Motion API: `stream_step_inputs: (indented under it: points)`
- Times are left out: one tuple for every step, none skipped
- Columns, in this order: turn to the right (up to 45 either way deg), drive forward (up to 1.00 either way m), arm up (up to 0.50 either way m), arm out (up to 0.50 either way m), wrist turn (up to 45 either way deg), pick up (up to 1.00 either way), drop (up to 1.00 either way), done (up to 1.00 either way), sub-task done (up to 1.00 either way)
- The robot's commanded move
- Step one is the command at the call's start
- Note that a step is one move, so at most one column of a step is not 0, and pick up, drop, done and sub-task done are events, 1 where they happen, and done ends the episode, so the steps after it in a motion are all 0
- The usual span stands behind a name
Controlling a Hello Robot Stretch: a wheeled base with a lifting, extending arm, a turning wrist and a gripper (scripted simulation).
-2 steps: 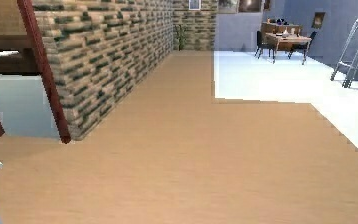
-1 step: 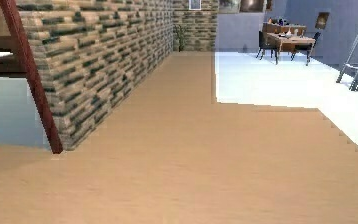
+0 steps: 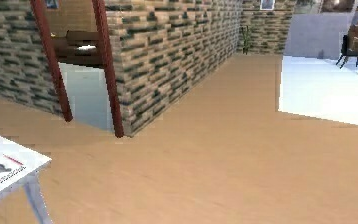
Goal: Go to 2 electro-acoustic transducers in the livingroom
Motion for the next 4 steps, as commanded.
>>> stream_step_inputs:
  points:
    - [0.0, 0.1, 0.0, 0.0, 0.0, 0.0, 0.0, 0.0, 0.0]
    - [-6.0, 0.0, 0.0, 0.0, 0.0, 0.0, 0.0, 0.0, 0.0]
    - [0.0, 0.2, 0.0, 0.0, 0.0, 0.0, 0.0, 0.0, 0.0]
    - [-45.0, 0.0, 0.0, 0.0, 0.0, 0.0, 0.0, 0.0, 0.0]
